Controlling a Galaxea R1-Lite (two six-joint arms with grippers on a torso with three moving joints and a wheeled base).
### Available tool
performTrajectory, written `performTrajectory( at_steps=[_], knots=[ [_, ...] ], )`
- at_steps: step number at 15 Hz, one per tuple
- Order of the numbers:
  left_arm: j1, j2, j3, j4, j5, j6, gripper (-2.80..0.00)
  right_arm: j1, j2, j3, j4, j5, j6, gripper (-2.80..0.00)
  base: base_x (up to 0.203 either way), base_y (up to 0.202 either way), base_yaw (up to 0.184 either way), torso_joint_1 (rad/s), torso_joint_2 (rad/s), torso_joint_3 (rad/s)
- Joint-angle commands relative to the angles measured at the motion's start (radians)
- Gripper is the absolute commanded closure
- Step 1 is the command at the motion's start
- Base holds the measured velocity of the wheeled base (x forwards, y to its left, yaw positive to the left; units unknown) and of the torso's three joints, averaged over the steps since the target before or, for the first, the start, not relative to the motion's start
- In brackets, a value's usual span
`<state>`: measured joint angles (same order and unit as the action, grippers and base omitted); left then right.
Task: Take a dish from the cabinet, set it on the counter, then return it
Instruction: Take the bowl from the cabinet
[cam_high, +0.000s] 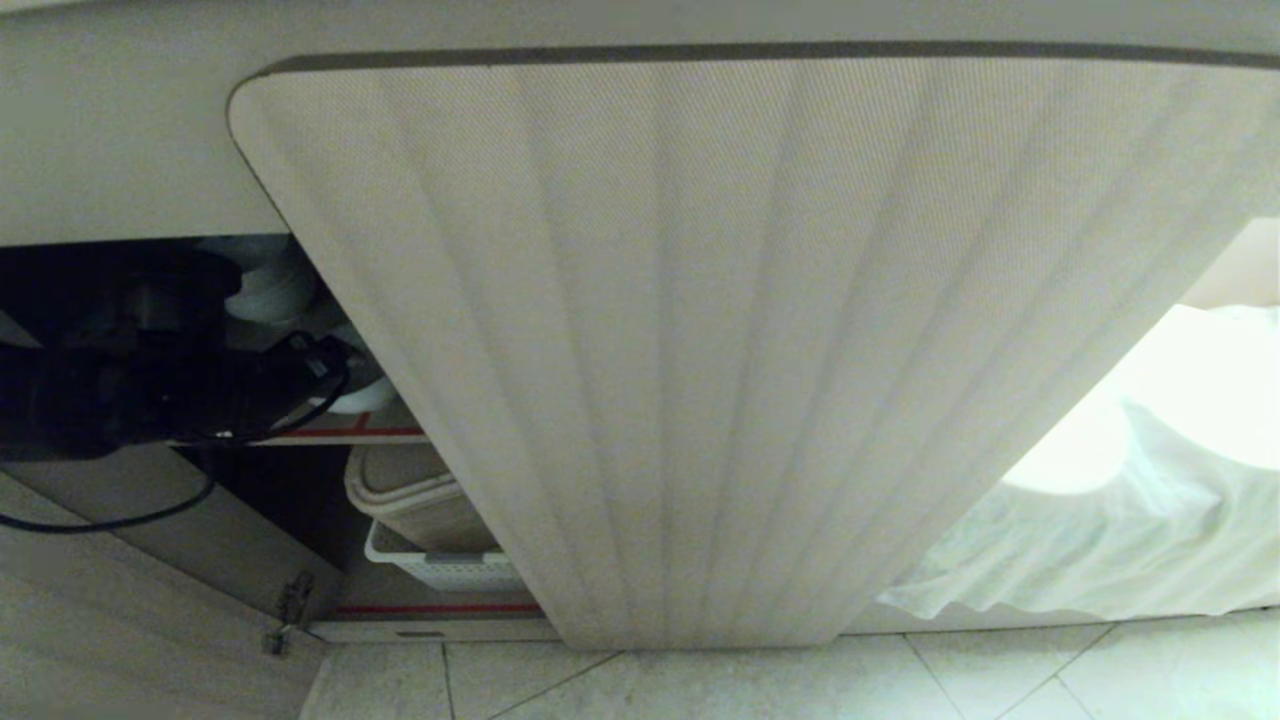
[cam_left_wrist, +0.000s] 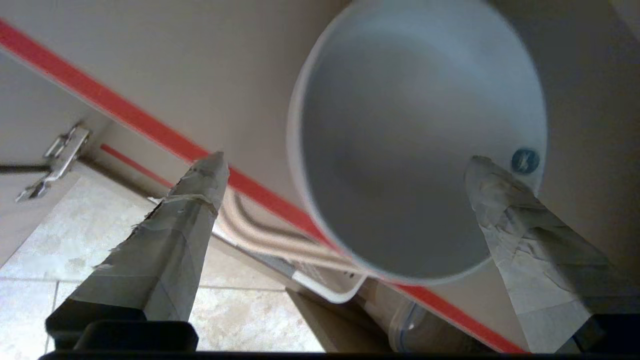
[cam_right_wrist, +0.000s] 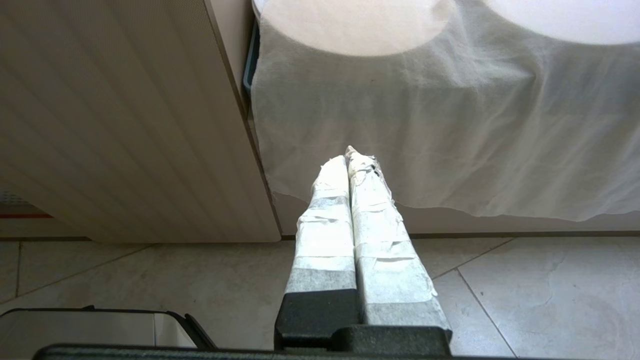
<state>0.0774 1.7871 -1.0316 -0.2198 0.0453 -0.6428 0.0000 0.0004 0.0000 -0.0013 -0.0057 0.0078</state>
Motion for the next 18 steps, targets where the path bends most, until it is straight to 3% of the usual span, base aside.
performTrajectory(
  at_steps=[1,9,18],
  knots=[
    [0.001,0.021,-0.019,-0.001,0.001,-0.003,-2.80,0.000,0.000,0.000,0.000,0.000,0.000,0.00,0.000,0.000,0.000,0.000,0.00,0.000],
    [-0.001,0.051,-0.034,0.013,0.002,0.000,-2.80,0.002,0.000,0.000,0.000,0.000,0.000,0.00,0.000,0.000,0.000,0.000,0.00,0.000],
    [0.013,0.081,-0.127,0.134,0.001,-0.002,-2.80,0.000,0.000,0.000,0.000,0.000,0.000,0.00,0.000,0.000,0.000,0.000,0.00,0.000]
  ],
)
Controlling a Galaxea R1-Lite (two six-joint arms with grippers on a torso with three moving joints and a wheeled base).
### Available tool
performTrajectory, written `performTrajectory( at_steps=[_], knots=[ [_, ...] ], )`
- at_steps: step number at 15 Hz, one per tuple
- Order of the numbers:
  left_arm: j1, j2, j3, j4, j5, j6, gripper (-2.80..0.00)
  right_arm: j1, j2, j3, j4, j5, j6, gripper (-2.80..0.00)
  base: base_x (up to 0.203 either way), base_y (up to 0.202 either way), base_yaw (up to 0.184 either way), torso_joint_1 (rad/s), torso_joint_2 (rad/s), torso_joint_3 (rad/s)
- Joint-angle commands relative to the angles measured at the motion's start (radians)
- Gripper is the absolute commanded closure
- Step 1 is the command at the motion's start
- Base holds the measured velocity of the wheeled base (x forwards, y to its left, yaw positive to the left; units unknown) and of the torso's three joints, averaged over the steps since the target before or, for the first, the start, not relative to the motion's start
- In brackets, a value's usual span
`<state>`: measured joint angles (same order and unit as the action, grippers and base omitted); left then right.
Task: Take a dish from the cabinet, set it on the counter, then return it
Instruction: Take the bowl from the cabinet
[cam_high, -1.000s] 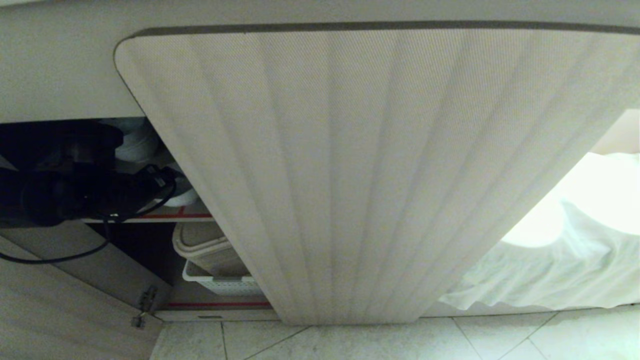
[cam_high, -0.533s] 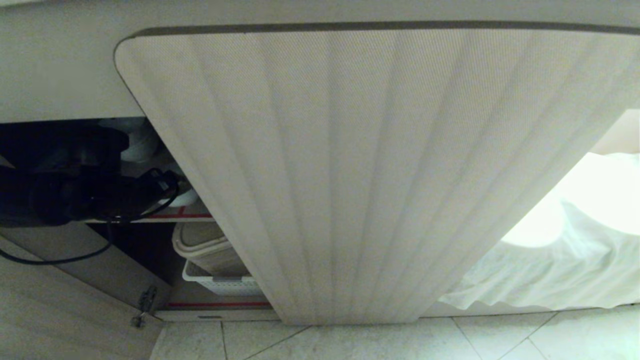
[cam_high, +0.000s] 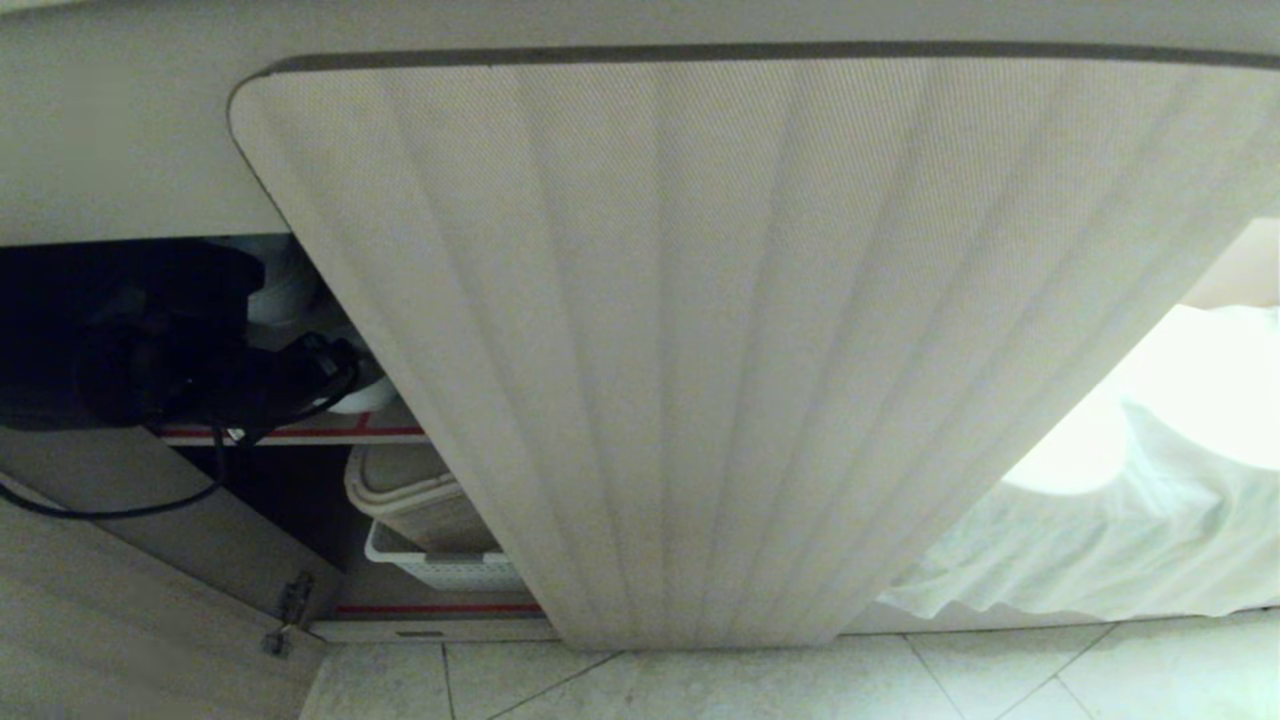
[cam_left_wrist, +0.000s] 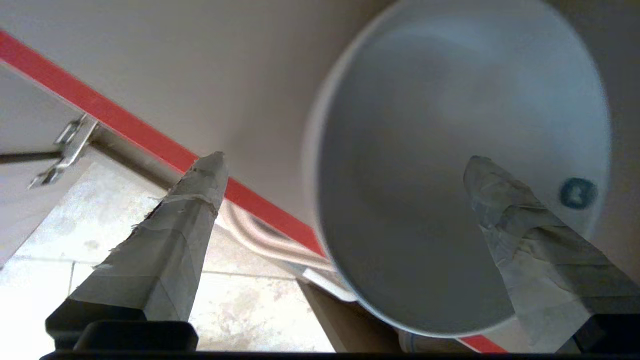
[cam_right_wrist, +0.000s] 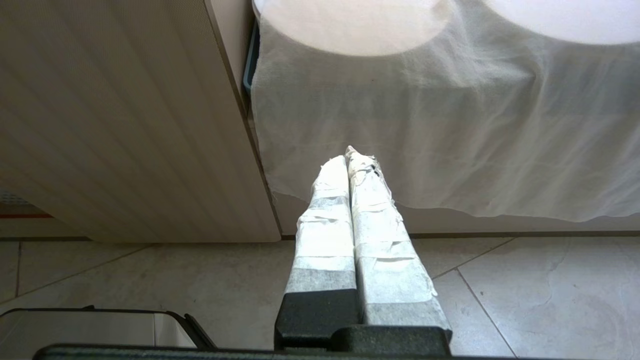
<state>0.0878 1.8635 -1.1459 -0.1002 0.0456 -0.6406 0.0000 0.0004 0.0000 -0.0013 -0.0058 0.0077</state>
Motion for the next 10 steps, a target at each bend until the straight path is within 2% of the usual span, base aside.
performTrajectory(
  at_steps=[1,5,8,10],
  knots=[
    [0.003,0.007,-0.028,0.040,0.000,-0.004,-2.80,0.000,0.000,0.000,0.000,0.000,0.000,0.00,0.000,0.000,0.000,0.000,0.00,0.000],
    [0.010,0.020,-0.066,0.063,0.000,-0.004,-2.80,0.000,0.000,0.000,0.000,0.000,0.000,0.00,0.000,0.000,0.000,0.000,0.00,0.000],
    [0.013,0.023,-0.124,0.135,-0.001,-0.005,-2.80,0.001,0.000,0.000,0.000,0.000,0.000,0.00,0.000,0.000,0.000,0.000,0.00,0.000],
    [0.013,0.031,-0.144,0.145,-0.001,-0.007,-2.80,0.000,0.000,0.000,0.000,0.000,0.000,0.00,0.000,0.000,0.000,0.000,0.00,0.000]
  ],
)
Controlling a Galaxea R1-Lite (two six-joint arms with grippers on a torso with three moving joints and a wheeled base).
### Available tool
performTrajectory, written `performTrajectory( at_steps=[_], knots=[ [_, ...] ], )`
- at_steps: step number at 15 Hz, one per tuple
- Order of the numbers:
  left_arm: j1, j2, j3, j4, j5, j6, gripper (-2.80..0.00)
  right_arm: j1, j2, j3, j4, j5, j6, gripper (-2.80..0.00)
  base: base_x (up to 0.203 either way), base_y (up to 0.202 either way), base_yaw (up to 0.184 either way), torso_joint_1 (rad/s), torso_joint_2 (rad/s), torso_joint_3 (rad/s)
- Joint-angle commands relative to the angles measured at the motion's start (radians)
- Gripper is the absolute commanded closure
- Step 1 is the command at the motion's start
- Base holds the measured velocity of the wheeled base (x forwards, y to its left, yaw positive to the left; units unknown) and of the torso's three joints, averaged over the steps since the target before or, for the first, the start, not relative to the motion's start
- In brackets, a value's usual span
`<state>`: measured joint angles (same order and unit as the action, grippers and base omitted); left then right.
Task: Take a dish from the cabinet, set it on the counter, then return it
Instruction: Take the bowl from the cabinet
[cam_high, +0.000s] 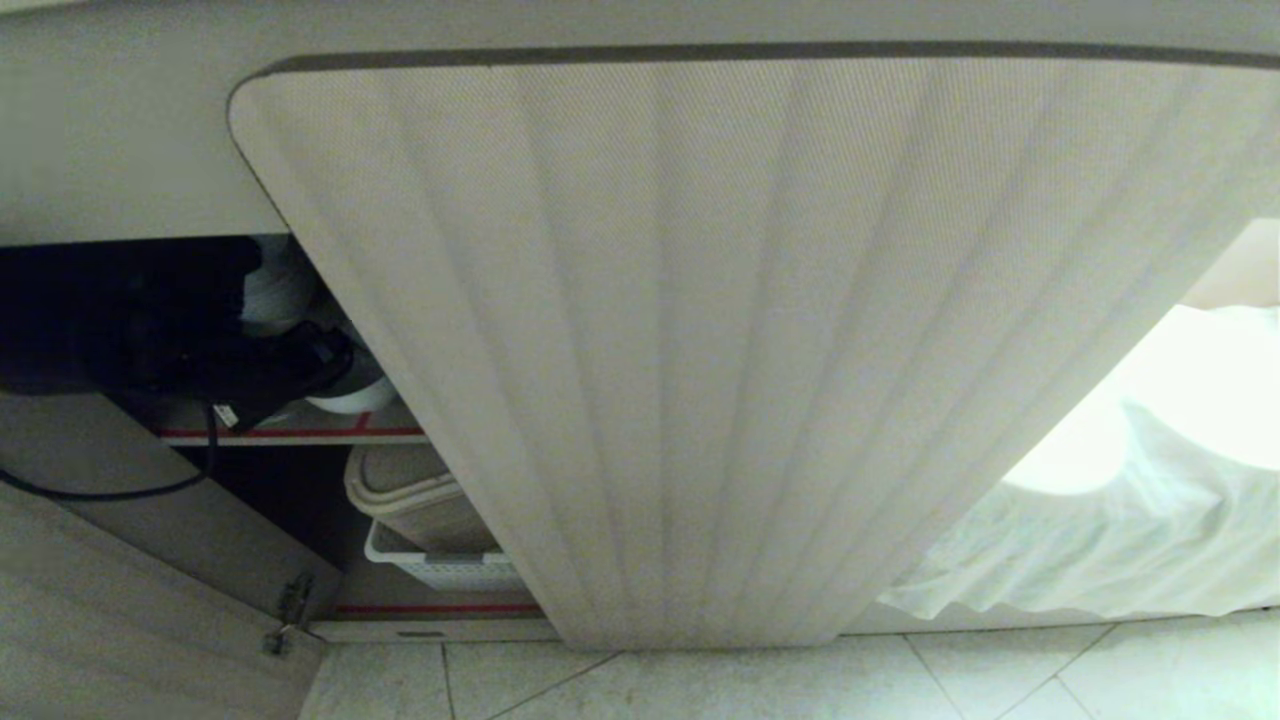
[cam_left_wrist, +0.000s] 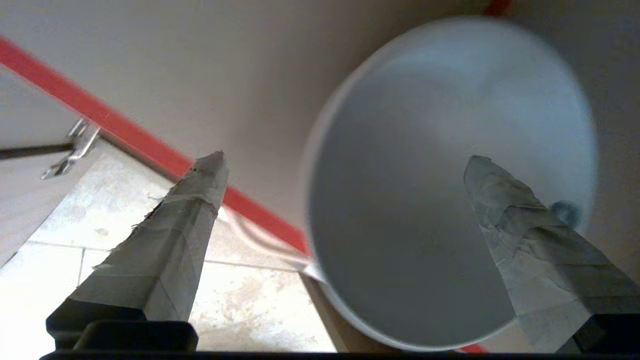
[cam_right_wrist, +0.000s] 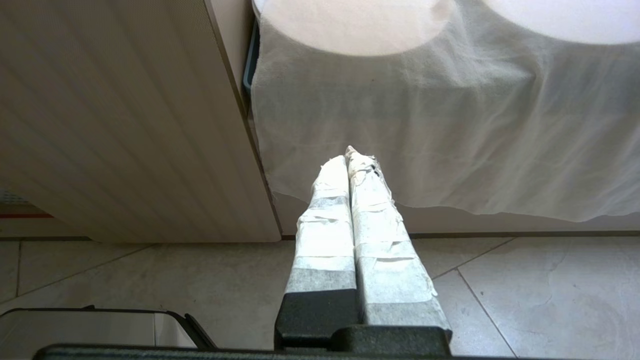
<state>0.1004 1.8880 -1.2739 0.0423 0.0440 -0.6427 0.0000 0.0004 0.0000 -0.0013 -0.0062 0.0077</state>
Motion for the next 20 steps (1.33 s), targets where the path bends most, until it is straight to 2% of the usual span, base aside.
performTrajectory(
  at_steps=[1,16,17,20],
  knots=[
    [0.001,0.007,-0.016,0.004,0.000,-0.004,-2.80,0.001,0.000,0.000,0.000,0.000,0.000,0.00,0.000,0.000,0.000,0.000,0.00,0.000],
    [-0.005,0.040,-0.039,-0.001,0.000,-0.003,-2.80,0.001,0.000,0.000,0.000,0.000,0.000,0.00,0.000,0.000,0.000,0.000,0.00,0.000],
    [-0.005,0.043,-0.045,-0.001,0.000,-0.003,0.00,0.001,0.000,0.000,0.000,0.000,0.000,0.00,0.000,0.000,0.000,0.000,0.00,0.000],
    [-0.004,0.045,-0.064,-0.001,0.000,-0.003,0.00,0.002,0.000,0.000,0.000,0.000,0.000,0.00,0.000,0.000,0.000,0.000,0.00,0.000]
  ],
)
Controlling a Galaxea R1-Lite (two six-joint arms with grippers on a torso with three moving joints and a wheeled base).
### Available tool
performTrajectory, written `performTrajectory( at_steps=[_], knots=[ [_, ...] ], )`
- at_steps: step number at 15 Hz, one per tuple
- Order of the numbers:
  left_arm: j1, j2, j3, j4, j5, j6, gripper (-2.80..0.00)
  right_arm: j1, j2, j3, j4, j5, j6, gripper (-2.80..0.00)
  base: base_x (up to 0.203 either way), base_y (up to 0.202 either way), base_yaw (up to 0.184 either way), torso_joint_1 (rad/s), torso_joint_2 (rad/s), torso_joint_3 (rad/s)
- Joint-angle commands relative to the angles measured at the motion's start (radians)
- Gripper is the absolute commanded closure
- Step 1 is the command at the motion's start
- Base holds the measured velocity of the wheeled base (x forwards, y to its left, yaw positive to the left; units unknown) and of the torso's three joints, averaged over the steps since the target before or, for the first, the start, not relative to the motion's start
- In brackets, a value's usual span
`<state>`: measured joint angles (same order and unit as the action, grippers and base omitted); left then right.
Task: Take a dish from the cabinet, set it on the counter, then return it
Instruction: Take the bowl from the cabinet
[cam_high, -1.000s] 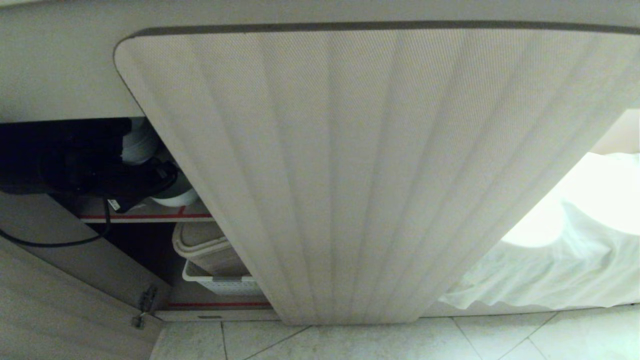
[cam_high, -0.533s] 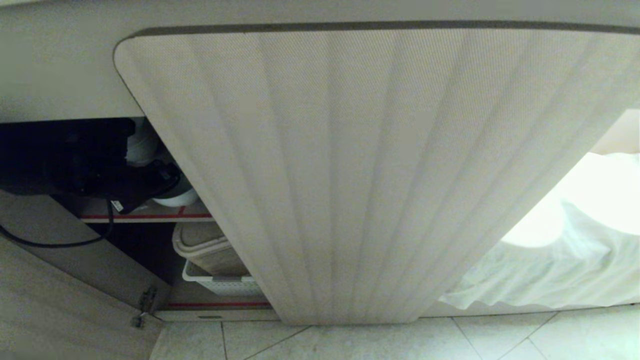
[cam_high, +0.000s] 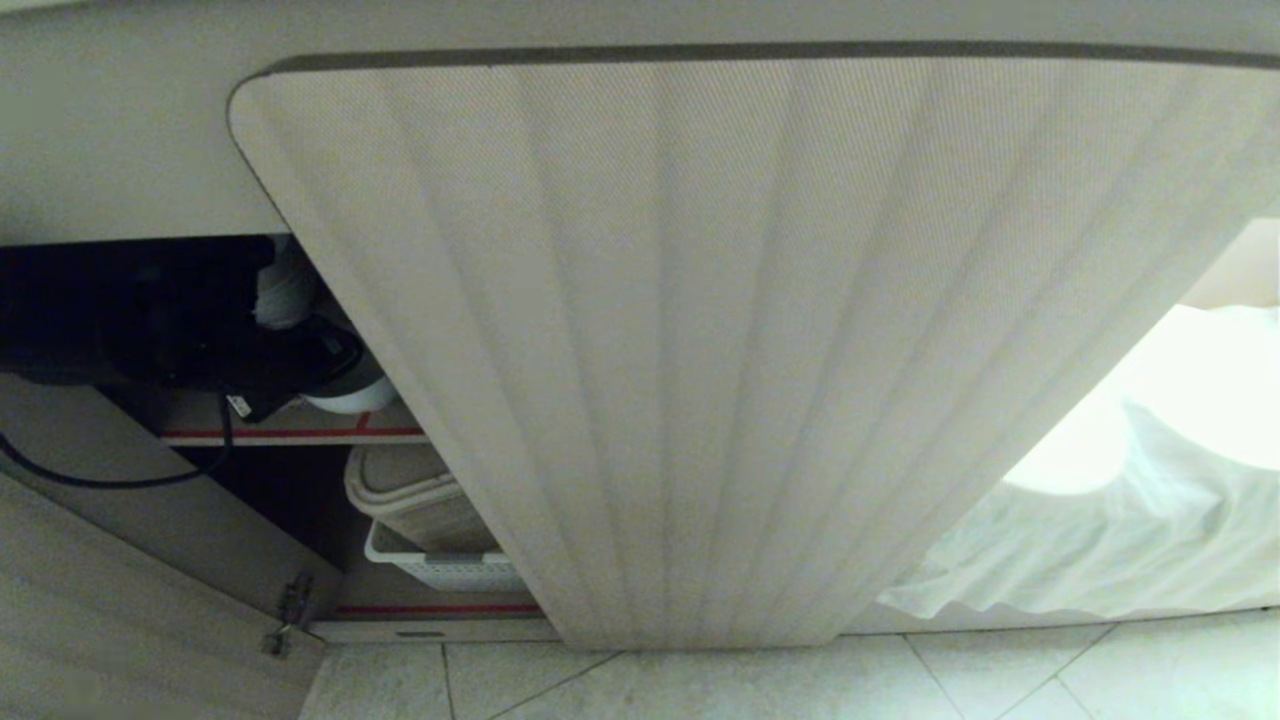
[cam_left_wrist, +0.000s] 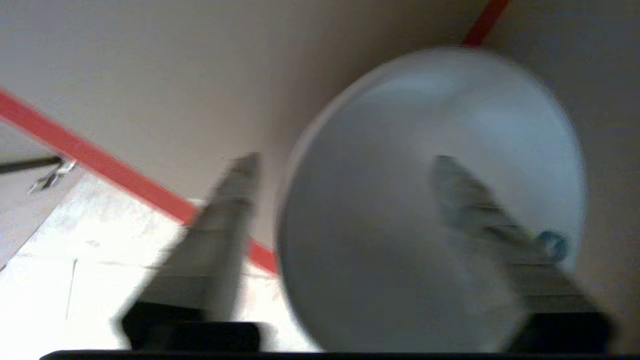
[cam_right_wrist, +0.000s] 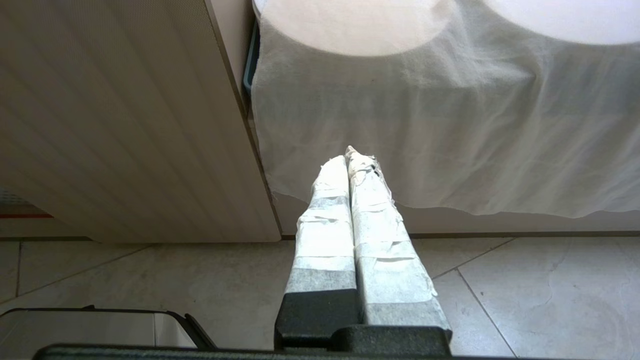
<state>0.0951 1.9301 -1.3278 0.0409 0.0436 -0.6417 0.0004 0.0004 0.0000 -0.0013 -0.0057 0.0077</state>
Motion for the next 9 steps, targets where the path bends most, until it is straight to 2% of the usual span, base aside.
performTrajectory(
  at_steps=[1,9],
  knots=[
    [0.003,0.006,-0.014,0.001,0.001,-0.004,0.00,0.001,0.000,0.000,0.000,0.000,0.000,0.00,0.000,0.000,0.000,0.000,0.00,0.000],
    [0.005,0.004,-0.018,0.001,0.001,-0.004,0.00,0.000,0.000,0.000,0.000,0.000,0.000,0.00,0.000,0.000,0.000,0.000,0.00,0.000]
  ],
)
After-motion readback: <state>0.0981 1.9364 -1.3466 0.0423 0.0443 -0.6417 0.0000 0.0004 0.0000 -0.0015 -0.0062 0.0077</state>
